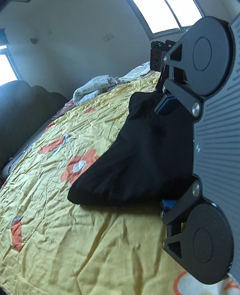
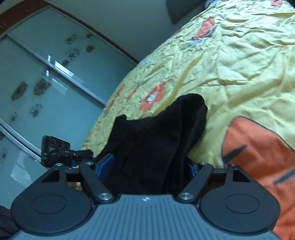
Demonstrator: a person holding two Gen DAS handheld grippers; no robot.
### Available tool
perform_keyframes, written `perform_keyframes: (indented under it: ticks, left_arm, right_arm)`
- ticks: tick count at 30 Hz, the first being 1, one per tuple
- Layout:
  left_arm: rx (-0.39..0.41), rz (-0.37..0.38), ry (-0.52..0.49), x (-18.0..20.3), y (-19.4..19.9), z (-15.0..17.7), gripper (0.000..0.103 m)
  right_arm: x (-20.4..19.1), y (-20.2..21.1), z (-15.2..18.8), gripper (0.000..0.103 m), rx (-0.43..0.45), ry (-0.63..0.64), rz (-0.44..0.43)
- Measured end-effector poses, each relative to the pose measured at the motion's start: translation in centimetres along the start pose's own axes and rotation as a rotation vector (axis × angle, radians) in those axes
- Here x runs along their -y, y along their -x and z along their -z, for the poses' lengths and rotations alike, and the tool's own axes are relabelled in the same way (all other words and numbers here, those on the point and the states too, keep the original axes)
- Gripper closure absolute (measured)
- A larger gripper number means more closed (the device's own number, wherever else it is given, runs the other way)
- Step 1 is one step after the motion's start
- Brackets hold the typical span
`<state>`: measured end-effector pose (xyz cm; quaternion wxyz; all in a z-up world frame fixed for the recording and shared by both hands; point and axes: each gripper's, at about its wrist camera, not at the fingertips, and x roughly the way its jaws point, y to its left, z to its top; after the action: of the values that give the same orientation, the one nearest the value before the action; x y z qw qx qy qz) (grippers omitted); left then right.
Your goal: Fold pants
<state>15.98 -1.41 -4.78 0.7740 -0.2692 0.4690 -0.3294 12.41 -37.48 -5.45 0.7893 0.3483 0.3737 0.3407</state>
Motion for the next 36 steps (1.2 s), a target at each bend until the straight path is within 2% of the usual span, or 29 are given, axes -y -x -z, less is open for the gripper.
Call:
perform_keyframes:
  ticks: [2,3,4,5,6,7,9,11,13,18,23,29,36]
  left_arm:
    - [0.010,0.001,0.008,0.1,-0.4,0.0,0.019]
    - [0.017,-0.005,0.012,0.2,-0.6,0.0,0.021]
    - [0.020,-0.016,0.010,0.2,-0.7,0.0,0.028]
    - [0.022,-0.037,0.002,0.3,-0.7,0.0,0.040]
    - [0.022,-0.063,-0.010,0.2,-0.7,0.0,0.047]
    - [0.025,-0.084,-0.022,0.2,-0.6,0.1,0.057]
    - [0.034,-0.100,-0.019,-0.3,-0.3,0.1,0.072]
    - [0.048,-0.091,0.003,-0.8,0.3,0.1,0.082]
    - [0.077,-0.078,0.001,-0.8,0.8,0.2,0.086]
    - [0.158,-0.114,-0.105,1.5,3.3,0.4,0.087]
    - [0.239,-0.177,-0.166,2.5,6.6,-1.7,0.087]
    - [0.305,-0.281,-0.182,1.1,9.7,-5.6,0.087]
    - [0.331,-0.363,-0.159,-2.4,10.6,-9.1,0.087]
  right_arm:
    - [-0.1,-0.8,-0.4,0.027,0.002,0.002,-0.011]
    - [-0.5,-1.4,-0.5,0.038,-0.002,0.020,0.007]
    - [-0.8,-1.8,-0.4,0.049,-0.015,0.034,0.044]
    - [-0.9,-2.1,-0.3,0.068,-0.021,0.040,0.088]
    - [-0.9,-2.1,-0.1,0.070,-0.014,0.034,0.100]
    - [-0.9,-1.9,0.1,0.071,-0.005,0.029,0.104]
    - [-1.2,-1.6,0.6,0.072,0.017,0.027,0.118]
    - [-1.8,-1.4,1.1,0.073,0.038,0.031,0.132]
    - [-2.6,-1.1,1.3,0.074,0.058,0.038,0.138]
    - [-6.1,-1.1,0.5,0.075,0.098,0.121,0.118]
    - [-8.9,-3.8,-1.5,0.075,0.107,0.202,0.078]
    - [-9.5,-9.2,-4.6,0.075,0.105,0.187,0.023]
    - [-9.7,-15.3,-7.8,0.075,0.081,0.183,0.010]
